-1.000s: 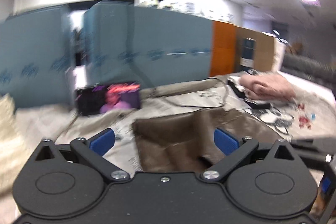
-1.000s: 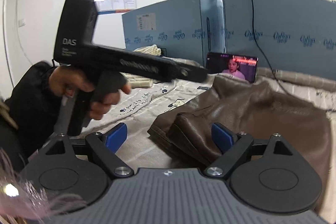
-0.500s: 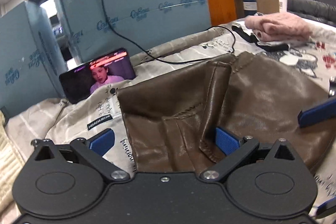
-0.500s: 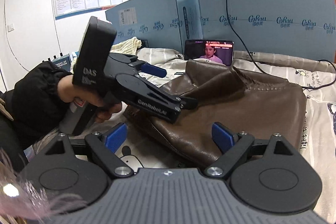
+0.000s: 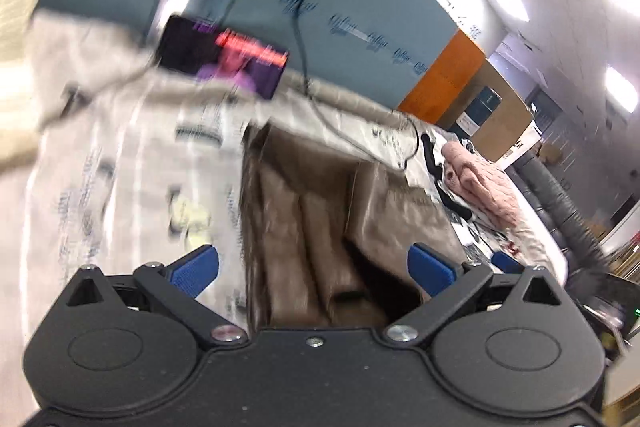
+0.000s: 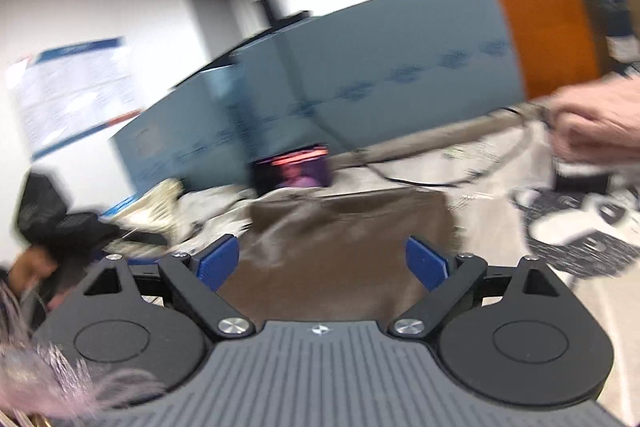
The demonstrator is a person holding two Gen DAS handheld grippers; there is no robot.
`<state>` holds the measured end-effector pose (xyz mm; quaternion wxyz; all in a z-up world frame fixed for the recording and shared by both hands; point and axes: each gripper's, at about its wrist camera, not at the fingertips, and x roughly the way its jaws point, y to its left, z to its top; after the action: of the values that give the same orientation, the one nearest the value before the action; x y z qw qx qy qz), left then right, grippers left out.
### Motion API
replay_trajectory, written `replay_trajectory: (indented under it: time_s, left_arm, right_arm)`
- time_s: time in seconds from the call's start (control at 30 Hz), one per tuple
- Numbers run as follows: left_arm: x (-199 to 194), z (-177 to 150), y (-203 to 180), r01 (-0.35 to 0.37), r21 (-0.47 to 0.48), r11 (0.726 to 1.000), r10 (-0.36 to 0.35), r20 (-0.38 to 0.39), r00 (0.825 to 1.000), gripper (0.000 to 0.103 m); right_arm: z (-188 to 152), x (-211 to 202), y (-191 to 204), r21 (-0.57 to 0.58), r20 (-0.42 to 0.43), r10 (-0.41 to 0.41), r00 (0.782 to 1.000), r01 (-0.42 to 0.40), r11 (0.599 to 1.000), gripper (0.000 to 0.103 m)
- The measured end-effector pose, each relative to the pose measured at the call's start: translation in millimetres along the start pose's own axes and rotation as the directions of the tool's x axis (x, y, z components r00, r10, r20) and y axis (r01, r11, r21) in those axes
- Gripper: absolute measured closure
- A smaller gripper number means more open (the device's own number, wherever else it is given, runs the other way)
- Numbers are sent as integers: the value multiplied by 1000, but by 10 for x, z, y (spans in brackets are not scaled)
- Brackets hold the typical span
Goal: Fold clothes
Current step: 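Grasp the folded jacket with the left gripper while the right gripper grasps its other end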
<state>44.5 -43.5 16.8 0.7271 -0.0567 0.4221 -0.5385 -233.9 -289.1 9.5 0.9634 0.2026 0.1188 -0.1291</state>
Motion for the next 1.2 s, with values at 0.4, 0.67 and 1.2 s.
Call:
replay_trajectory:
  time_s: [0.4,0.67,1.2]
  left_arm:
    - [93,-459,-111,61,-143,988,-89,-203,975,0]
    - [361,-368,42,148,-238,960,-168,-62,984,0]
    - [707,-135,101,62,-137,989,-54,58,997,51]
  right_arm:
    - [119,297,-409,286,-66,-16,998,35,957,8]
    - [93,761,-636,433,-201,53,978,40,900,8]
    - [163,1094,-594,366,-232,-14,973,101,925,43]
